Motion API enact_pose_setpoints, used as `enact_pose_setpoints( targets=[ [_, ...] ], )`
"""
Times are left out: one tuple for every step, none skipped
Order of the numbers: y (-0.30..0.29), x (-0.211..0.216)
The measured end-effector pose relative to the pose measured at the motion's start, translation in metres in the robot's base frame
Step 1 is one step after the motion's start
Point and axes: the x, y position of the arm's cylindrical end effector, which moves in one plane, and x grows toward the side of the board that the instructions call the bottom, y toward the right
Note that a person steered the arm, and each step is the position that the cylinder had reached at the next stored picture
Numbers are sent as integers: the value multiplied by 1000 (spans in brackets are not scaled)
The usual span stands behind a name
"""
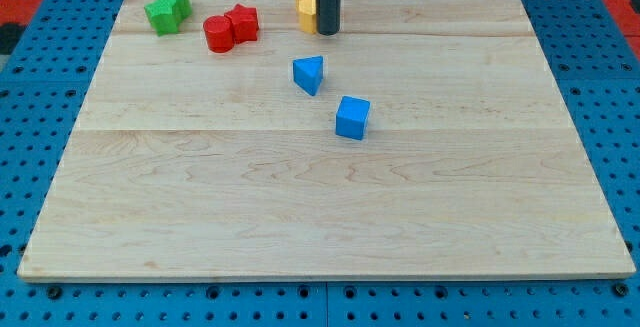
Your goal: Place the red star to the right side of green circle
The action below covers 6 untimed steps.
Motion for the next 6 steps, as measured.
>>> enact_pose_setpoints(
  targets=[
    [-41,10],
    [-62,21],
    [-94,42],
    [-88,14],
    [-76,-33],
    [-122,-52]
  ],
)
